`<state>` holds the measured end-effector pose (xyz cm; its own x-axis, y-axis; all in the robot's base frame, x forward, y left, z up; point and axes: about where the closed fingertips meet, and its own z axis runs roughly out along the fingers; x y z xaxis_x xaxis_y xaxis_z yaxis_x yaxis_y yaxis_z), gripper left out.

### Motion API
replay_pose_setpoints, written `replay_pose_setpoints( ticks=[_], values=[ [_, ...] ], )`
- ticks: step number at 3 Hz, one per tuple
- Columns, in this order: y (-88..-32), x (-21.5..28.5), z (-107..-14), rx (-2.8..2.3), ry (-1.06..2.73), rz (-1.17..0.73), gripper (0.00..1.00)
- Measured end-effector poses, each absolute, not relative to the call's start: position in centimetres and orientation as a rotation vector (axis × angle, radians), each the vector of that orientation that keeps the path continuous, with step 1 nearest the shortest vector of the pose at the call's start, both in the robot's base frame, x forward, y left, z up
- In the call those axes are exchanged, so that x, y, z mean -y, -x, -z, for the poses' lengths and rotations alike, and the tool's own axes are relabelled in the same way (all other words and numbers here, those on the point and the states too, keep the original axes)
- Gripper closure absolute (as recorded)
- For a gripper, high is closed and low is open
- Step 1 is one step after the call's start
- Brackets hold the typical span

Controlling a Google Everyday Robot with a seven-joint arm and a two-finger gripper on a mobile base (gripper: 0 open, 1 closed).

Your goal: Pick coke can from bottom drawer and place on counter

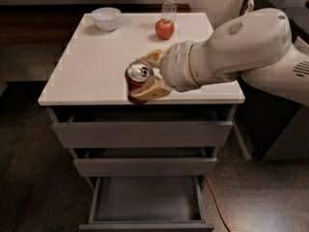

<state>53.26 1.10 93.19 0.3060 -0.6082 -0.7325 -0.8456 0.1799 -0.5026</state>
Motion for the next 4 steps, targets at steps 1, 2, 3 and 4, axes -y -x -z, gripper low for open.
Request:
replay_pose_setpoints(
  ticks=[1, 2, 3, 4],
  values=[
    [-54.3, -1.0, -94.4, -1.366, 1.555, -0.182, 1.00],
    [-55.8, -0.7, -95.7, -1.310, 1.634, -0.072, 1.00],
    [-58.5, 0.8, -95.9, -1.330, 1.634, -0.064, 1.00],
    [-60.1, 1.5, -95.6, -1.376, 1.573, -0.126, 1.00]
  ],
)
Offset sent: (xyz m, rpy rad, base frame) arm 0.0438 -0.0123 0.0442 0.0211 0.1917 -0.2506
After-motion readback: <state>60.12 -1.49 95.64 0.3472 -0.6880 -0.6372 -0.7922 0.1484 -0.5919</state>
